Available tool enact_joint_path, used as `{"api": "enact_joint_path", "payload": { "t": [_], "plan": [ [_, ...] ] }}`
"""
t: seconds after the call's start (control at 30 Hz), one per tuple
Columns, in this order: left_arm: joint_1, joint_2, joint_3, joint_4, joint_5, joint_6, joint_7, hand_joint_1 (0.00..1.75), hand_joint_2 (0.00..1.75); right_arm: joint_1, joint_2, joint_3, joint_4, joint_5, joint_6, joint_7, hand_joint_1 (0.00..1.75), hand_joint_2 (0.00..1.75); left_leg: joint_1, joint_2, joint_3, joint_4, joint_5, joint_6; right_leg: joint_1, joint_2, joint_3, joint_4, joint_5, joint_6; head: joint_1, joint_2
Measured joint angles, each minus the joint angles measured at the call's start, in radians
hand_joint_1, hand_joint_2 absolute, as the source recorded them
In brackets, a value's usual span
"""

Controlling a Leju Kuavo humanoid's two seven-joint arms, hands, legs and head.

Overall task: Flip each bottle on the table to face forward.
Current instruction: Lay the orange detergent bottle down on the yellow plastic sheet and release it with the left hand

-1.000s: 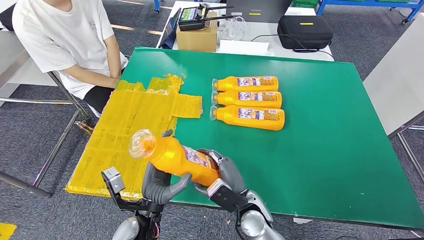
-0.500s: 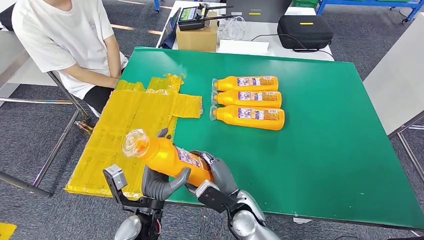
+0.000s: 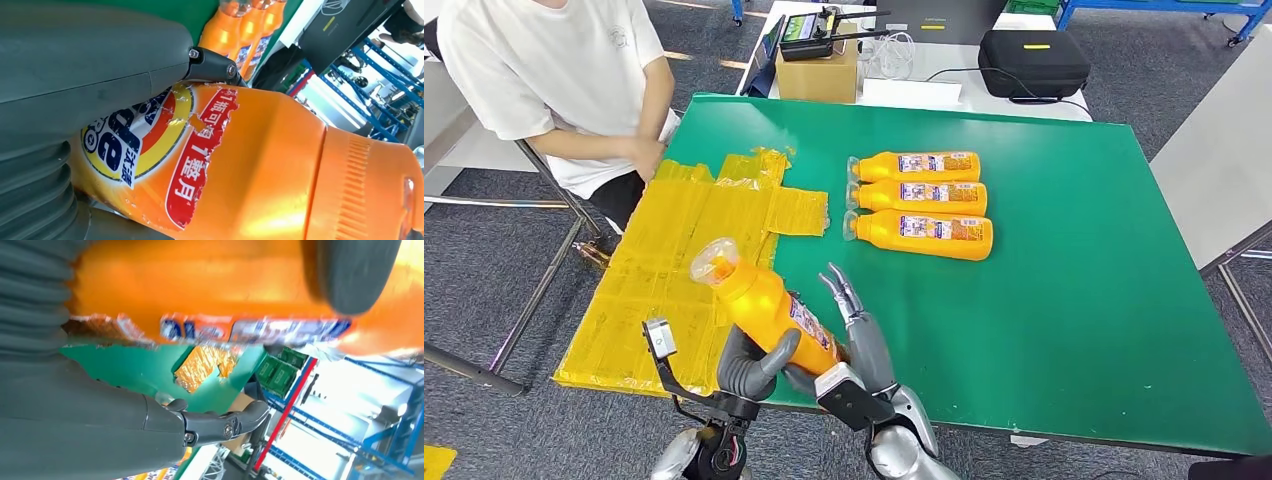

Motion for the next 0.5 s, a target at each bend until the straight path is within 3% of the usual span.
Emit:
{"api": "enact_joint_path", "payload": {
  "t": [0.23,0.3,0.4,0.5],
  "plan": [
    [0.002,-0.003,0.011,-0.003,0.050,-0.006,-0.002,1.75,1.75,0.046,0.008,-0.046,-0.055,-0.057,-0.082,-0.112,0.00,0.00,0.000,0.000,0.000,0.000,0.000,0.000,0.000,0.000,0.000,0.000,0.000,0.000,0.000,0.000],
    [-0.002,-0.001,0.015,-0.004,-0.049,0.087,-0.043,1.75,1.75,0.076,0.004,-0.063,-0.093,-0.061,-0.127,-0.142,0.00,0.00,0.000,0.000,0.000,0.000,0.000,0.000,0.000,0.000,-0.001,0.000,0.000,0.000,0.000,0.000],
    [-0.022,0.015,0.022,-0.001,-0.328,0.321,-0.144,1.75,1.75,0.137,-0.010,-0.096,-0.172,-0.062,-0.204,-0.165,0.00,0.00,0.000,0.000,-0.001,0.000,0.000,0.000,0.000,0.000,-0.001,0.000,0.000,0.000,0.000,0.000],
    [-0.051,0.036,0.041,0.008,-0.558,0.492,-0.202,1.75,1.75,0.194,-0.025,-0.124,-0.259,-0.047,-0.252,-0.170,0.00,0.00,0.000,0.000,-0.001,0.000,0.000,0.000,0.000,0.000,-0.001,0.000,0.000,0.000,0.000,0.000]
  ]
}}
